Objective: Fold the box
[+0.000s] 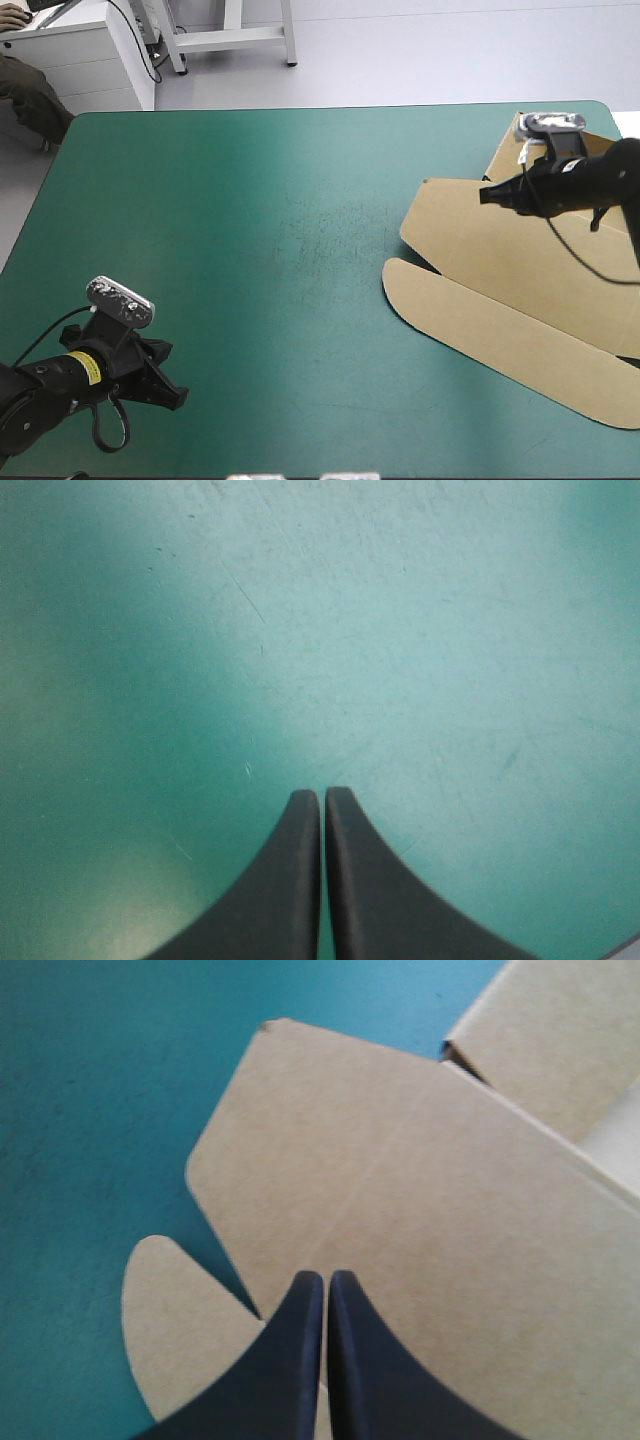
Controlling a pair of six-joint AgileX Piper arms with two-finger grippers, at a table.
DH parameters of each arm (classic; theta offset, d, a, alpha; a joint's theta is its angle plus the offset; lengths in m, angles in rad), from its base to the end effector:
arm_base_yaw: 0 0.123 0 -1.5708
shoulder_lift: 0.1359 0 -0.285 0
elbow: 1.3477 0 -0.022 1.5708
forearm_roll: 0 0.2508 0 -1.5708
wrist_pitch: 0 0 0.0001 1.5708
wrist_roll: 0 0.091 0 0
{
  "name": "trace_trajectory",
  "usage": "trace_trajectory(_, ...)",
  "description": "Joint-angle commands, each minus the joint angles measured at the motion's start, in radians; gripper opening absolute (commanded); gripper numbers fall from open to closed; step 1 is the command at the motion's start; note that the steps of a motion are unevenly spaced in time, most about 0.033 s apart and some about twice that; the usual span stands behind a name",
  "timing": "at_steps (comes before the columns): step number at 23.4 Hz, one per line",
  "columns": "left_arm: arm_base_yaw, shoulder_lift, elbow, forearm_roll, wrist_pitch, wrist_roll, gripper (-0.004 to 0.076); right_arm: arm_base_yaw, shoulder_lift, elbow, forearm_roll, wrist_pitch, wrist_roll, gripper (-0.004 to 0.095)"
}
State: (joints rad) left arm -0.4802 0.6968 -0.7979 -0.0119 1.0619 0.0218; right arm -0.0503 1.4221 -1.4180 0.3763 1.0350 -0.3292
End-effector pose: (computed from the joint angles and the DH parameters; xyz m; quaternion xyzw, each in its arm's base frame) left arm 0.0961 -0.0511 0.3326 0.2325 0.9106 -0.0833 0.3313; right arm 0.2978 0.0138 0.3820 -0.0885 0.9324 0.1226 0.3282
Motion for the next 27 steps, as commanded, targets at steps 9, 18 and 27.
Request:
trace_trajectory(9, -0.002, -0.24, 0.224, -0.026, -0.131, -0.005, -0.0008, 0.142, -0.613, 0.574, 0.014, -0.201, -0.054, -0.0001)
trace_trajectory(18, -0.002, -0.336, 0.278, -0.029, -0.131, -0.005, -0.0008, 0.142, -1.032, 0.907, 0.014, -0.207, -0.081, -0.0001)
trace_trajectory(27, -0.002, -0.336, 0.278, -0.029, -0.131, -0.005, -0.0008, 0.142, -1.109, 0.937, 0.012, -0.219, -0.074, -0.0001)
